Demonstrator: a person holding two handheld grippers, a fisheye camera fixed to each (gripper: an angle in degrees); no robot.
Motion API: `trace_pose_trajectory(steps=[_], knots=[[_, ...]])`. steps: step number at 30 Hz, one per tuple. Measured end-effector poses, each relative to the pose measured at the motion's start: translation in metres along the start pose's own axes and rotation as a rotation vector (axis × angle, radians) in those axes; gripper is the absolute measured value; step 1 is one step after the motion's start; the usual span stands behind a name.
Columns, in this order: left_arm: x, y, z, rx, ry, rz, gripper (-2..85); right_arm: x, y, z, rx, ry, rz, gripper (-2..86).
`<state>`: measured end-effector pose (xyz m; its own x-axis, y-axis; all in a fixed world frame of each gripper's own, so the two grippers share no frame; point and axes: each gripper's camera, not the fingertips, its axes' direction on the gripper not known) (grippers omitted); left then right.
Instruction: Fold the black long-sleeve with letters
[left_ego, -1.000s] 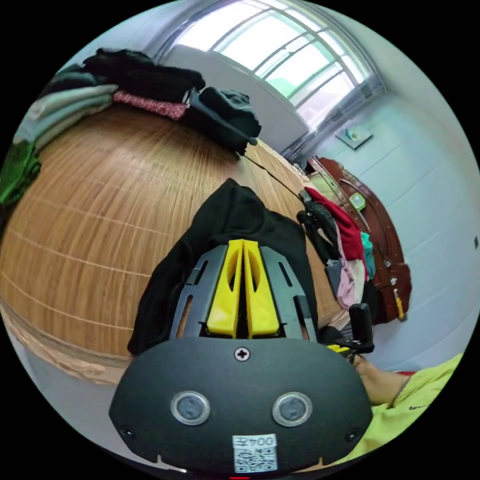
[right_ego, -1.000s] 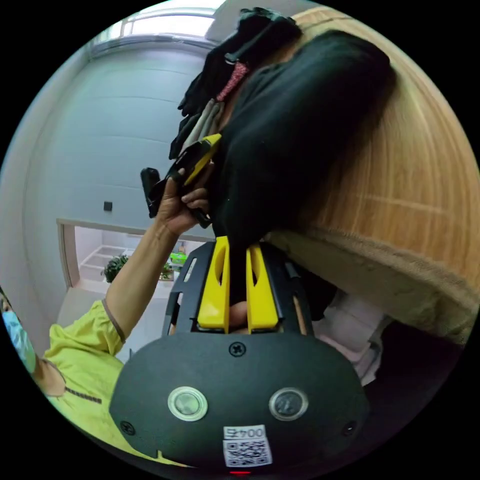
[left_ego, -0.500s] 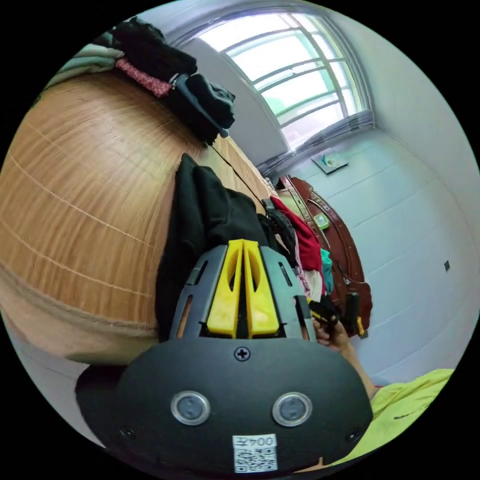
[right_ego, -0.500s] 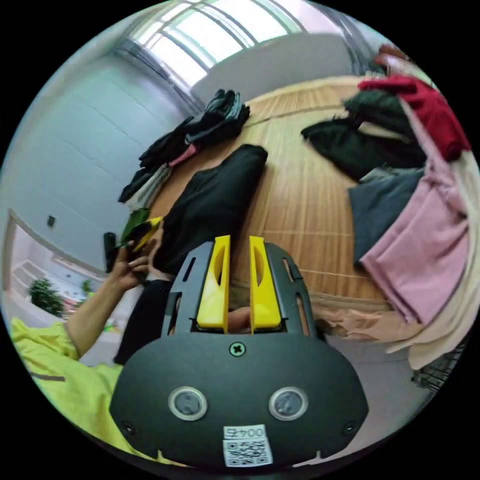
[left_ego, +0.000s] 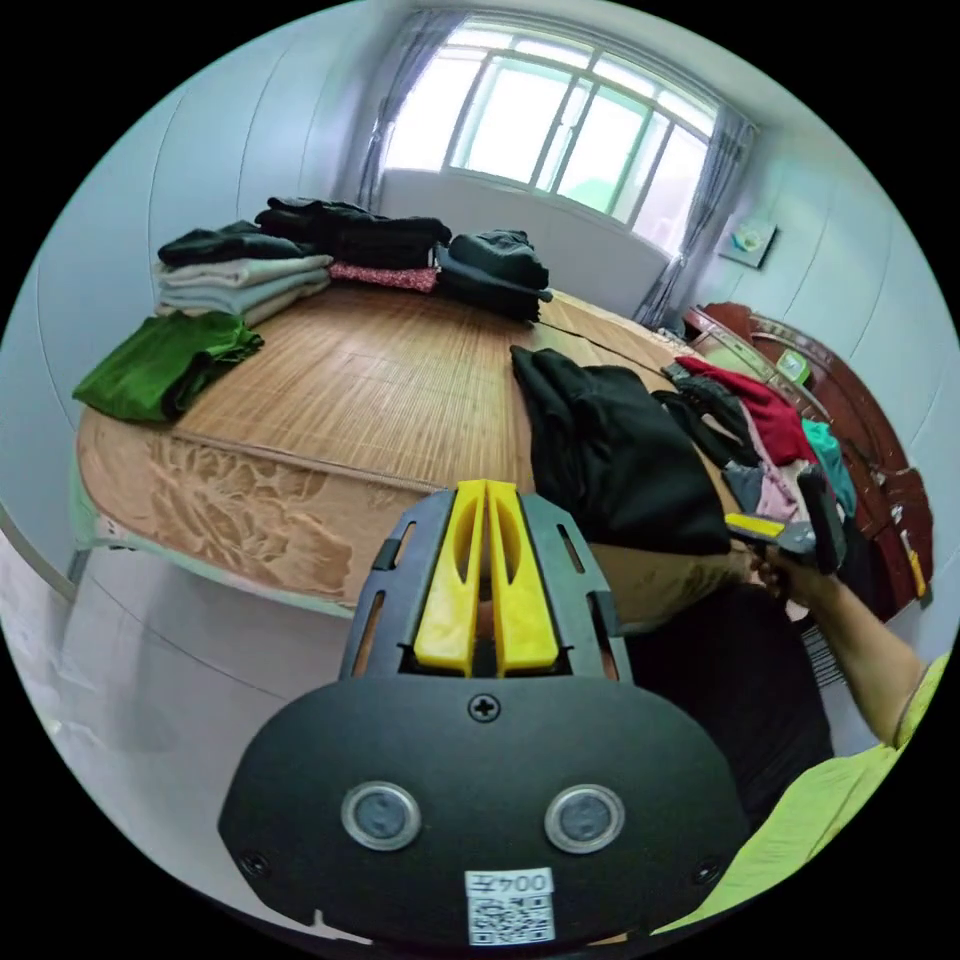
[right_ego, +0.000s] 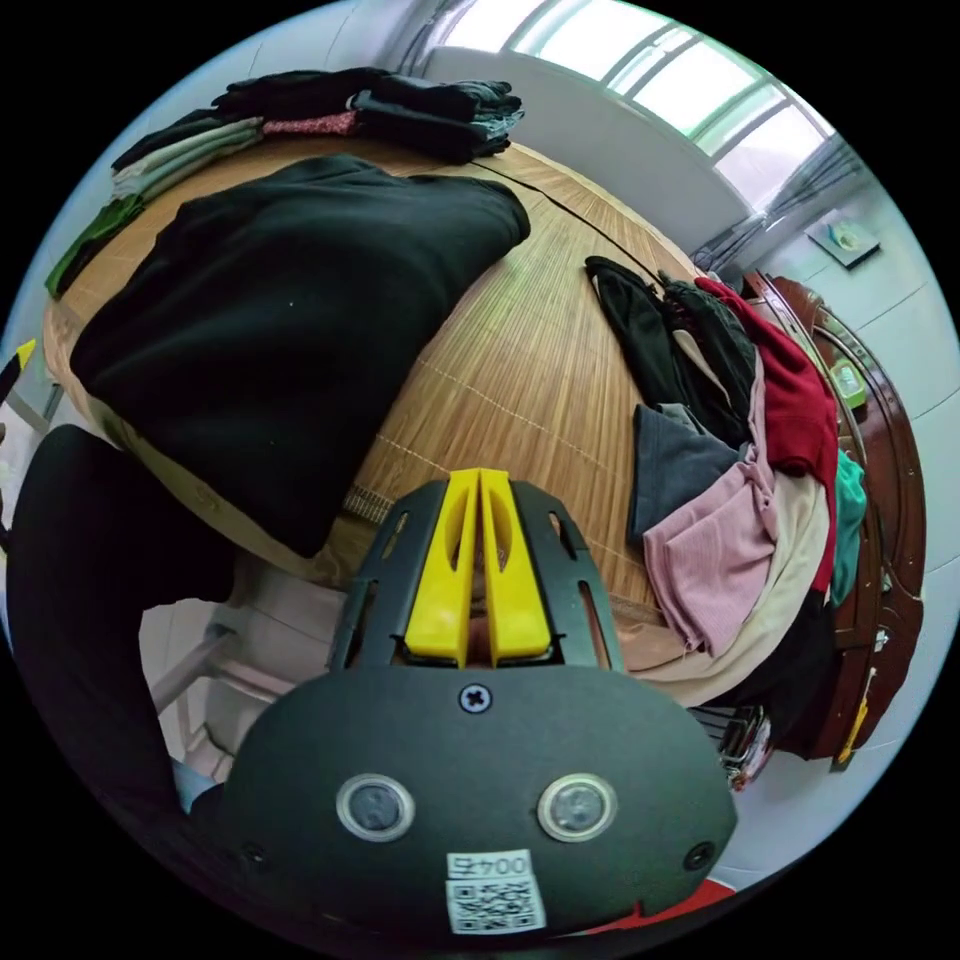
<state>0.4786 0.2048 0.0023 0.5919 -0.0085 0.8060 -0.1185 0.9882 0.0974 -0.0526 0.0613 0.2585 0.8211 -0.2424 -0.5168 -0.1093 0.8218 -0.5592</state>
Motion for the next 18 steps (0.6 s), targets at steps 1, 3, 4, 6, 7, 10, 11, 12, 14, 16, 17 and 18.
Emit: trace_pose_trajectory(steps=[1,3,4,6,7,10,11,12,14,16,17,18], knots=[[0.007,0.009,0.003,-0.012,-0.033,0.027,0.6,-0.003,0.001,0.000,-0.002,0.008,-0.006,-0.7],[0.014,0.024,0.013,-0.040,-0.058,0.046,0.8,-0.008,0.006,-0.003,-0.001,0.014,-0.010,-0.6],[0.017,0.032,0.022,-0.062,-0.034,0.058,1.1,-0.008,0.007,-0.004,-0.002,0.009,-0.008,-0.6],[0.023,0.038,0.034,-0.090,0.020,0.100,1.8,-0.002,0.012,-0.007,-0.005,-0.036,0.019,-0.6],[0.028,0.040,0.045,-0.126,0.071,0.140,3.0,0.000,0.013,-0.007,-0.005,-0.049,0.026,-0.6],[0.049,0.050,0.083,-0.296,0.158,0.275,6.1,0.004,0.022,-0.012,0.006,-0.072,0.044,-0.6],[0.059,0.058,0.094,-0.339,0.133,0.331,6.3,0.003,0.025,-0.014,0.015,-0.060,0.039,-0.5],[0.062,0.061,0.094,-0.320,0.115,0.349,5.7,0.003,0.029,-0.018,0.023,-0.052,0.032,-0.5],[0.064,0.069,0.094,-0.296,0.081,0.339,2.9,0.015,0.039,-0.034,0.079,-0.108,0.097,-0.2],[0.063,0.076,0.096,-0.284,0.062,0.340,1.4,0.033,0.061,-0.060,0.201,-0.248,0.218,0.4],[0.062,0.081,0.096,-0.276,0.059,0.346,0.9,0.037,0.080,-0.075,0.265,-0.309,0.259,1.3],[0.060,0.082,0.097,-0.274,0.058,0.345,0.8,0.035,0.100,-0.085,0.312,-0.331,0.291,2.7]])
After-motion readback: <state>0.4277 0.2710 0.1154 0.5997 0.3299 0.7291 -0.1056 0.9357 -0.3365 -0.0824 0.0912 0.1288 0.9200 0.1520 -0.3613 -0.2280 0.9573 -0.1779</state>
